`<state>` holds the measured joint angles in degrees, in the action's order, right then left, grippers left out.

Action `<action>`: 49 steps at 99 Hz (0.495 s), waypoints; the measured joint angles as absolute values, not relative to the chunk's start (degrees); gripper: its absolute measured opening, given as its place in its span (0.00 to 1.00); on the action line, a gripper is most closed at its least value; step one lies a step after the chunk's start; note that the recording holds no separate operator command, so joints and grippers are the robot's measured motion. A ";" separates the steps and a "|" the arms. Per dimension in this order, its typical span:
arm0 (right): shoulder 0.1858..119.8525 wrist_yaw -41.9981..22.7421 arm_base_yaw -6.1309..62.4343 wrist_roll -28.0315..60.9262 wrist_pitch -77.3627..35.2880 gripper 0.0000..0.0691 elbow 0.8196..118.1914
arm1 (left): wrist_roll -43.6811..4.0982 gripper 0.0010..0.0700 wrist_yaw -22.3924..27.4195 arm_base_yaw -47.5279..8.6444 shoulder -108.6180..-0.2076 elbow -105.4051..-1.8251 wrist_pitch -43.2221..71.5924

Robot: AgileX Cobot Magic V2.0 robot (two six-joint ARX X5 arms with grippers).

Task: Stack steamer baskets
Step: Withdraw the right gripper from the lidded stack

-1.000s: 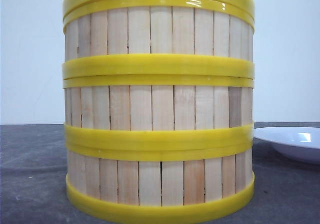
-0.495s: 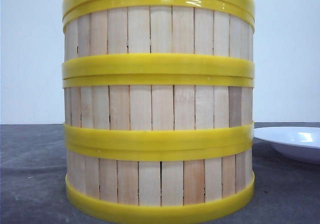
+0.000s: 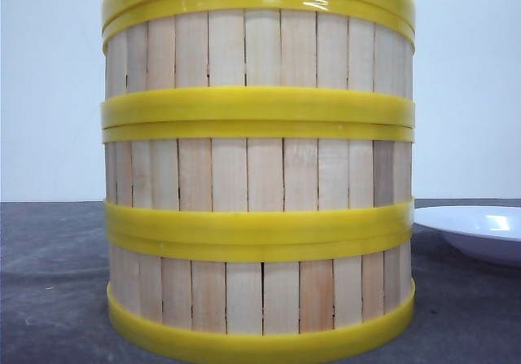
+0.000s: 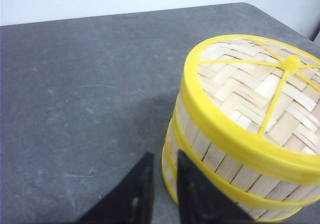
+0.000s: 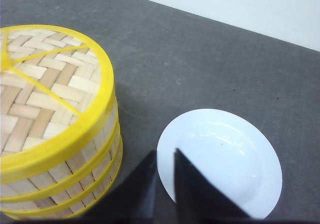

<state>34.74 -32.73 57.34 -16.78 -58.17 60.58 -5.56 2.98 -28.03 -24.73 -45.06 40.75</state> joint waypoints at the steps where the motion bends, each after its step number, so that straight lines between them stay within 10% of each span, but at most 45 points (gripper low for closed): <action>1: 34.74 -32.75 57.34 -16.78 -58.17 0.04 60.58 | -5.58 0.03 2.96 -28.03 -24.73 -45.06 40.75; 49: 34.74 -32.80 57.34 -16.78 -58.06 0.01 60.58 | -5.56 0.02 2.96 -28.03 -24.73 -45.06 40.97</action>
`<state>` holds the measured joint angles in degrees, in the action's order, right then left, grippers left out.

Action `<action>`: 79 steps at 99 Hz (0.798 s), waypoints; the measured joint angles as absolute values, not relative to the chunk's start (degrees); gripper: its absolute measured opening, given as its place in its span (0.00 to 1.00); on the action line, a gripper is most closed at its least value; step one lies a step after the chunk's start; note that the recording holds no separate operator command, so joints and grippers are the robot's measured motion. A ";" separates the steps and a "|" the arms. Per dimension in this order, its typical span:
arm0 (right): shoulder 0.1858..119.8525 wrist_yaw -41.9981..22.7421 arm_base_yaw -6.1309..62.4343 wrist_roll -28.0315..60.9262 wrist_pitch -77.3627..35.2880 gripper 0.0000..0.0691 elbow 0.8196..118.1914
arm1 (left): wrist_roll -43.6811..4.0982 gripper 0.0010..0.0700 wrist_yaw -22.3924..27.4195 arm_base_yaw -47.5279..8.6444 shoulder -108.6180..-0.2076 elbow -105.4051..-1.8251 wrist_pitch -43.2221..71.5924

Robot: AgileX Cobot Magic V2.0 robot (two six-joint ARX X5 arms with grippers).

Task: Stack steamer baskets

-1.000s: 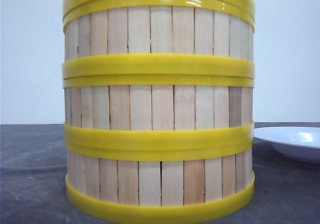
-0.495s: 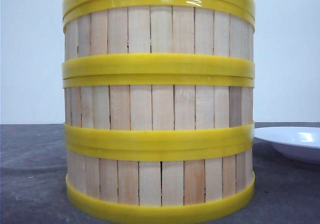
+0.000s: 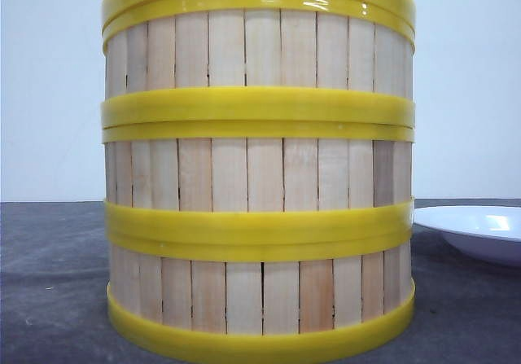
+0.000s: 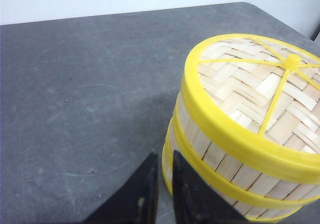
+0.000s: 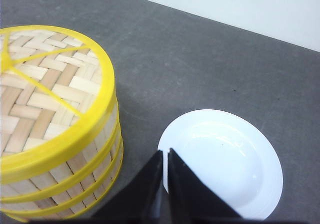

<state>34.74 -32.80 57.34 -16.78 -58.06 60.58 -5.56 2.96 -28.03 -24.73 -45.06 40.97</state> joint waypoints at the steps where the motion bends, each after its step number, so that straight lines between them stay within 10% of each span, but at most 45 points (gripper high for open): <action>1: 34.74 -32.80 57.34 -16.80 -58.06 0.01 60.58 | -5.56 0.02 2.96 -28.03 -24.73 -45.06 40.97; 49: 34.74 -32.80 57.34 -16.78 -58.06 0.01 60.58 | -5.54 0.02 2.96 -27.09 -24.34 -45.06 40.97; 79: 34.74 -32.80 57.34 -16.78 -58.02 0.01 60.58 | -5.32 0.02 2.87 -14.11 -22.04 -43.40 39.18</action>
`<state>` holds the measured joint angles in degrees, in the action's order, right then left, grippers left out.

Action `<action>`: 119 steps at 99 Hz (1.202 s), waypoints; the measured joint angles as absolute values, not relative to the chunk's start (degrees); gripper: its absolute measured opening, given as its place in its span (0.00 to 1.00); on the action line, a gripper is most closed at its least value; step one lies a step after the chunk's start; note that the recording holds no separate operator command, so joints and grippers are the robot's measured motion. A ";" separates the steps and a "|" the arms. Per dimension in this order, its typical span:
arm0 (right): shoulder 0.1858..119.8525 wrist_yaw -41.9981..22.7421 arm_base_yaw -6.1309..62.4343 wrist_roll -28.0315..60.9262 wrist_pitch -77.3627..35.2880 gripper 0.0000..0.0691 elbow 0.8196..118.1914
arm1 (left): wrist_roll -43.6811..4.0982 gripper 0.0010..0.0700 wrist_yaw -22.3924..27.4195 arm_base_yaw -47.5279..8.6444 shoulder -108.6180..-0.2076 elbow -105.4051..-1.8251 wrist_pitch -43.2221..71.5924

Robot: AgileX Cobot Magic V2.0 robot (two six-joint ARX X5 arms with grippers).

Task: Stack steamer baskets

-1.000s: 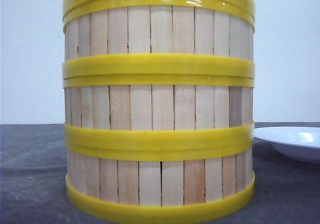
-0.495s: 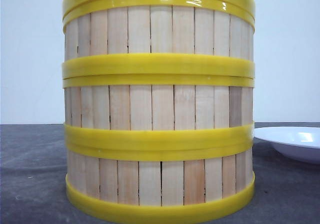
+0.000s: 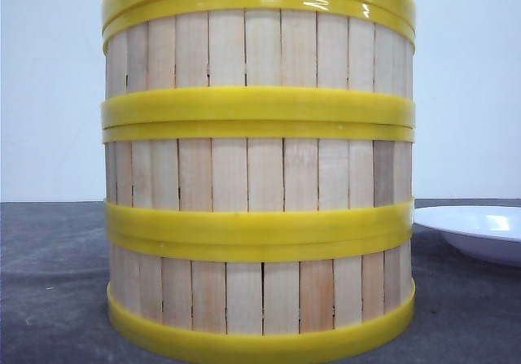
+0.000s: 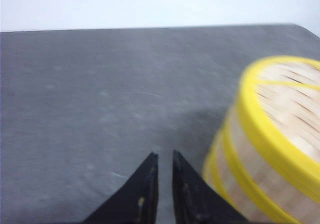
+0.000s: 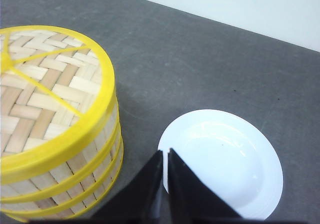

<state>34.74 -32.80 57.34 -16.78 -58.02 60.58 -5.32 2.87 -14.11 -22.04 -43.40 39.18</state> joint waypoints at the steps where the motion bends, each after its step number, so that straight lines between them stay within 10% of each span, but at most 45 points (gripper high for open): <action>1: 34.74 -32.80 57.34 -16.80 -58.02 0.01 60.58 | -5.30 0.02 2.87 -13.54 -21.85 -43.00 38.76; 54: 34.74 -32.80 57.34 -16.80 -58.00 0.01 60.58 | -2.33 0.02 1.89 -1.87 -5.65 -10.26 15.79; 119: 34.74 -32.84 57.34 -16.80 -57.82 0.01 60.58 | -0.05 0.02 -2.59 -1.89 -0.21 -3.07 13.74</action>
